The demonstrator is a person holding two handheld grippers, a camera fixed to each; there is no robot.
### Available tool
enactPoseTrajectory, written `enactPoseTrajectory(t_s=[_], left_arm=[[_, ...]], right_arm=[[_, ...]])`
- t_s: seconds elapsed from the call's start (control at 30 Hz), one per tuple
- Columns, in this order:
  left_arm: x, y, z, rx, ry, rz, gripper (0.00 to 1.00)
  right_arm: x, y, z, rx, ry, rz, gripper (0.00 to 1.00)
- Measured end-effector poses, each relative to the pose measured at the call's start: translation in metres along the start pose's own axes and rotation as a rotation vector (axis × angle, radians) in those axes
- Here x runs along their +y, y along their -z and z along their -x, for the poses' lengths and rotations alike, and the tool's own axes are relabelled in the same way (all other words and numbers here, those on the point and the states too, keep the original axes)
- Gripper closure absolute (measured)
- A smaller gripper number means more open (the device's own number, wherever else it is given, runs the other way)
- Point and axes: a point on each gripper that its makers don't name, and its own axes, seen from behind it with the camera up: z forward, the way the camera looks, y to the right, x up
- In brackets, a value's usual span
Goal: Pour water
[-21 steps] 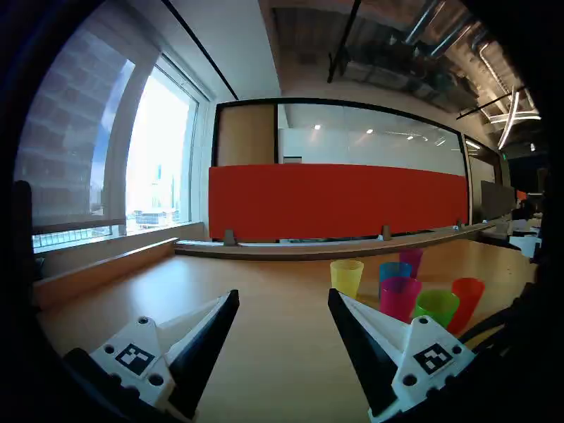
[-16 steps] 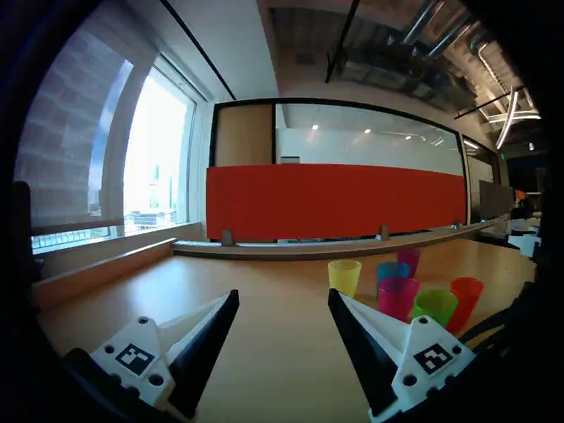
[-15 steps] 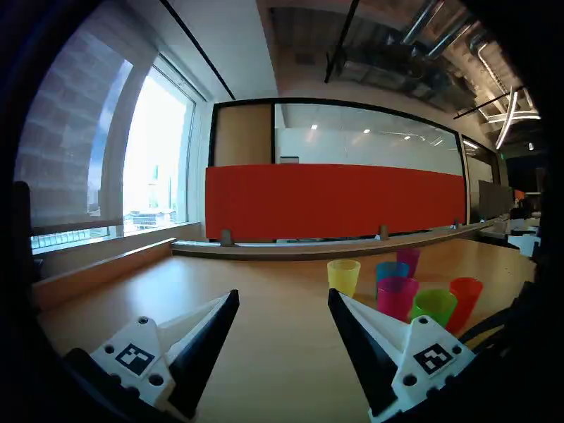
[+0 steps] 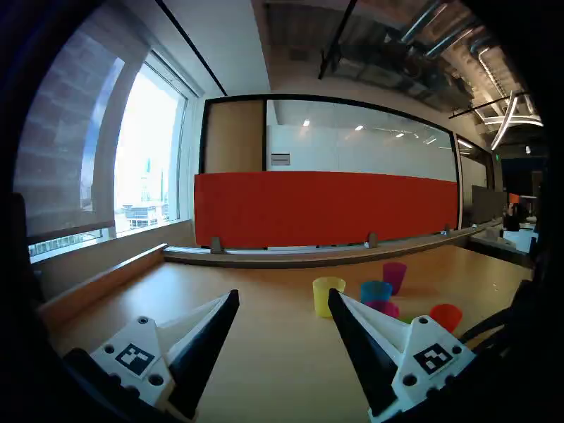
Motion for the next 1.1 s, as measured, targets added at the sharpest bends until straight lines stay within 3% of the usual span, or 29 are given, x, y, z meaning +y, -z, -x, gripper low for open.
enactPoseTrajectory(t_s=[0.33, 0.53, 0.9, 1.1], left_arm=[[0.016, 0.004, -0.070, -0.024, -0.031, 0.055, 0.06], [0.028, 0.001, -0.093, -0.046, -0.061, 0.101, 0.06], [0.046, -0.003, -0.110, -0.099, -0.084, 0.174, 0.06], [0.062, -0.001, -0.094, -0.166, -0.097, 0.252, 0.06]], right_arm=[[-0.004, 0.003, -0.067, -0.016, 0.003, 0.000, 0.01], [-0.009, 0.000, -0.089, -0.031, 0.022, -0.017, 0.01], [-0.029, 0.003, -0.108, -0.083, 0.018, -0.097, 0.01], [-0.049, 0.005, -0.105, -0.143, 0.071, -0.199, 0.00]])
